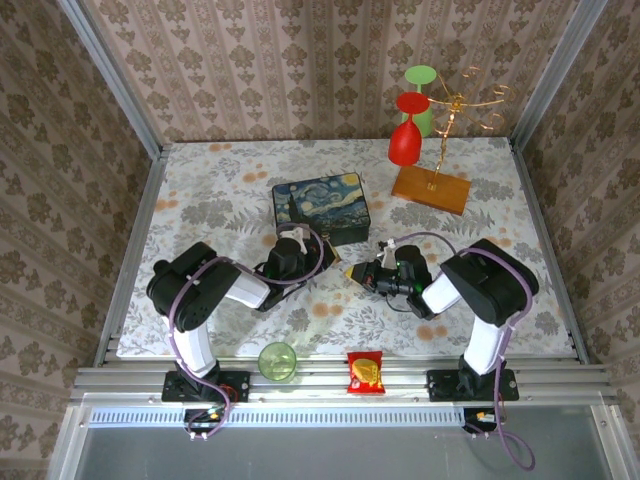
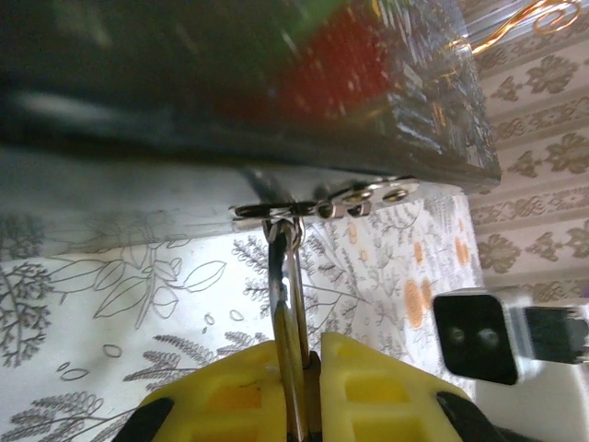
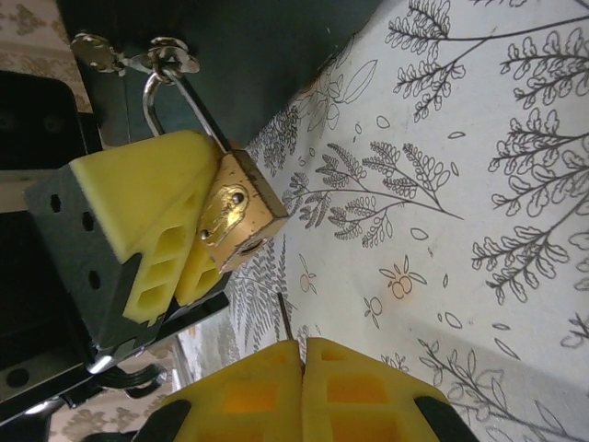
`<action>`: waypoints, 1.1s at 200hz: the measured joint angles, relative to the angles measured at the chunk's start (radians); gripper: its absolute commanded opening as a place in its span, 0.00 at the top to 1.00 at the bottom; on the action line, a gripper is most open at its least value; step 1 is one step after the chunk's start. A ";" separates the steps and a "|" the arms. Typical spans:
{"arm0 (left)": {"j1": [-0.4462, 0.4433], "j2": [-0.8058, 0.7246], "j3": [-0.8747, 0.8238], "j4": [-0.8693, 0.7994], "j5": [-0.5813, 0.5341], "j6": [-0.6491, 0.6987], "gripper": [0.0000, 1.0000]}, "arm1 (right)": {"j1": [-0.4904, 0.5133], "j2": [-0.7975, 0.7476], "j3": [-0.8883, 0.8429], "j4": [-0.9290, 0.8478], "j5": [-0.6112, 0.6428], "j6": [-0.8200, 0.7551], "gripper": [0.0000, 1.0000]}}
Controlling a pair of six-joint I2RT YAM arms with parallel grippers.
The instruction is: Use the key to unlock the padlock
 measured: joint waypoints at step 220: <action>0.012 0.029 -0.032 0.191 0.000 -0.129 1.00 | -0.050 0.050 0.012 0.179 -0.034 0.157 1.00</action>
